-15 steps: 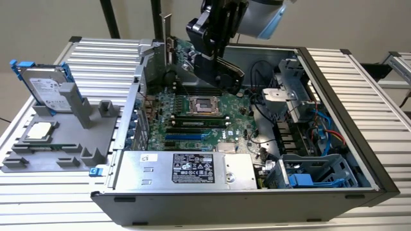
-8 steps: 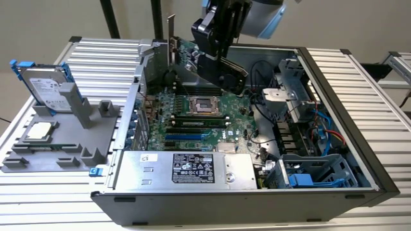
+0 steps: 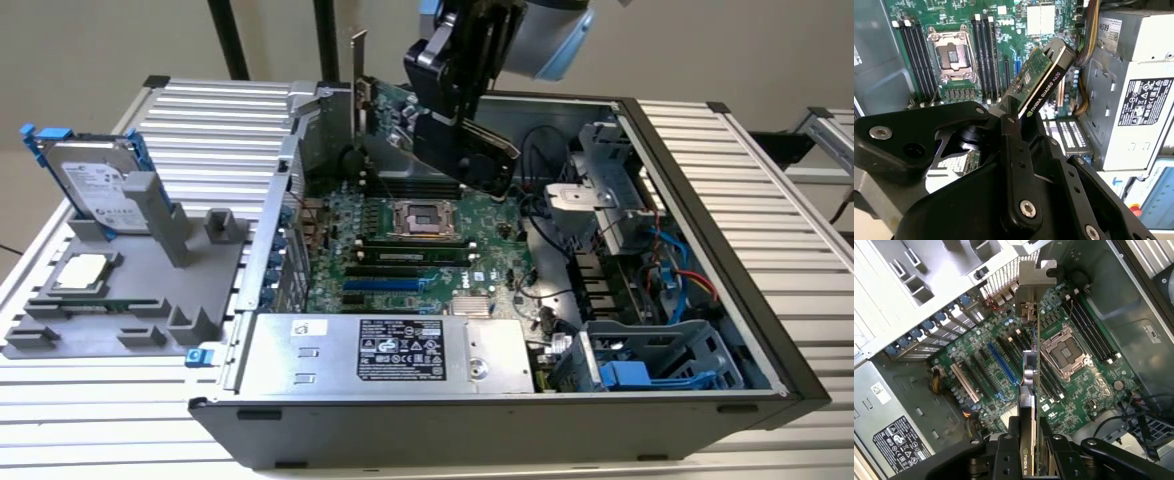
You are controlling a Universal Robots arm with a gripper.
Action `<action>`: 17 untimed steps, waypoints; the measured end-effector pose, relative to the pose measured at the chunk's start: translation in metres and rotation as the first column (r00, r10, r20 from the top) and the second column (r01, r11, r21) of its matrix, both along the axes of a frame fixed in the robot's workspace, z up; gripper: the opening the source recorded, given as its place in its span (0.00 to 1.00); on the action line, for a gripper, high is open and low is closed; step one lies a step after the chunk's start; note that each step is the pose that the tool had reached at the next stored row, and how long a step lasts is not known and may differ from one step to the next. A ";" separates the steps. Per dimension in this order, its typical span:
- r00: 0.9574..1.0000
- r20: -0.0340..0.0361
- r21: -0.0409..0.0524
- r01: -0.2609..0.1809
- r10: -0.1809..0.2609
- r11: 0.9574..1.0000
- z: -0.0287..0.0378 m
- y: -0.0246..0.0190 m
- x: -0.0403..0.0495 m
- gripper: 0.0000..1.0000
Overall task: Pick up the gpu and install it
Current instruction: 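Insert the gpu into the slot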
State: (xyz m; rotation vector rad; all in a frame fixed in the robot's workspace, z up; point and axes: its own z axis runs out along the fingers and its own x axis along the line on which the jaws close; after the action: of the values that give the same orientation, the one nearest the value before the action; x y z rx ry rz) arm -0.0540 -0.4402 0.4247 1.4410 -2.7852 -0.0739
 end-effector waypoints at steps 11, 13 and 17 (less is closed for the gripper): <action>1.000 0.000 0.000 -0.030 0.030 1.000 0.0000 0.0000 0.0001 0.00; 0.999 0.000 0.000 -0.035 0.035 0.999 0.0000 0.0000 0.0001 0.00; 0.999 0.000 0.000 -0.047 0.047 0.999 0.0000 0.0000 0.0001 0.00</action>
State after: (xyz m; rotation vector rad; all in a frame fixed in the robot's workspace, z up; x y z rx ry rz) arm -0.0540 -0.4401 0.4247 1.5049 -2.7499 -0.0737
